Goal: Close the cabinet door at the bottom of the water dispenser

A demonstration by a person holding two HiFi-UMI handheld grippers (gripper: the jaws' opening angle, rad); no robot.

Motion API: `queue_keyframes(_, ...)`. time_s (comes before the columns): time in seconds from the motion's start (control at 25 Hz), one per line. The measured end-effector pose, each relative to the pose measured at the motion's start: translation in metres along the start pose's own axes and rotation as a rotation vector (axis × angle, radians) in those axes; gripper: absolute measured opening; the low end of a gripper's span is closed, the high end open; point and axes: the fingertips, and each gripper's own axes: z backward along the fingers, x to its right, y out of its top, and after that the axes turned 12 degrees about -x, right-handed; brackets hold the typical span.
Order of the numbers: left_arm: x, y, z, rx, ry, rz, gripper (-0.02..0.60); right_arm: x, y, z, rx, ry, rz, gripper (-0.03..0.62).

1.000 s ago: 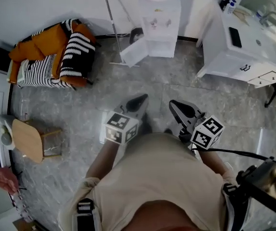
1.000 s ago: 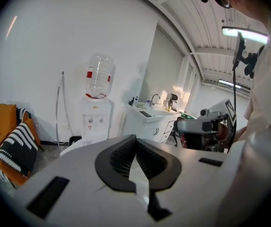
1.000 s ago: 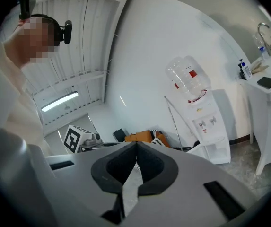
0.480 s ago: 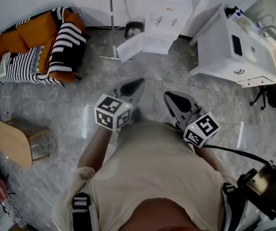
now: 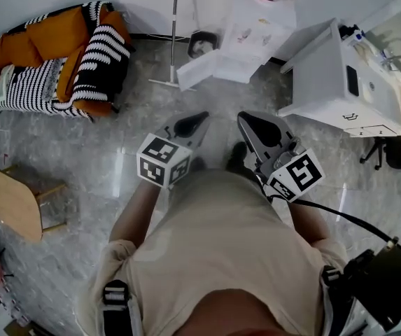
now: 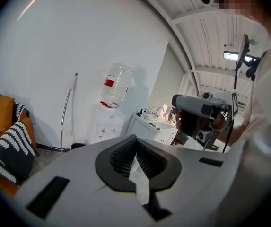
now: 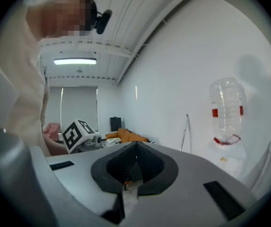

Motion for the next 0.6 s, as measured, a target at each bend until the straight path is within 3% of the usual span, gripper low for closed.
queue_keyframes(0.16, -0.008, 0.009, 0.006, -0.001, 0.027, -0.006, -0.009, -0.004, 0.028, -0.009, 0.065, -0.04, 0.187, 0.014)
queue_keyframes(0.24, -0.01, 0.01, 0.011, -0.004, 0.043, 0.01, -0.009, -0.009, 0.037, -0.01, 0.108, -0.071, 0.226, 0.014)
queue_keyframes(0.48, -0.039, 0.017, -0.017, -0.04, 0.083, 0.062, -0.009, -0.002, 0.034, -0.033, 0.136, 0.051, 0.157, 0.014)
queue_keyframes(0.6, -0.042, 0.024, -0.035, -0.067, 0.088, 0.068, -0.009, 0.012, 0.03, -0.03, 0.128, 0.063, 0.114, 0.014)
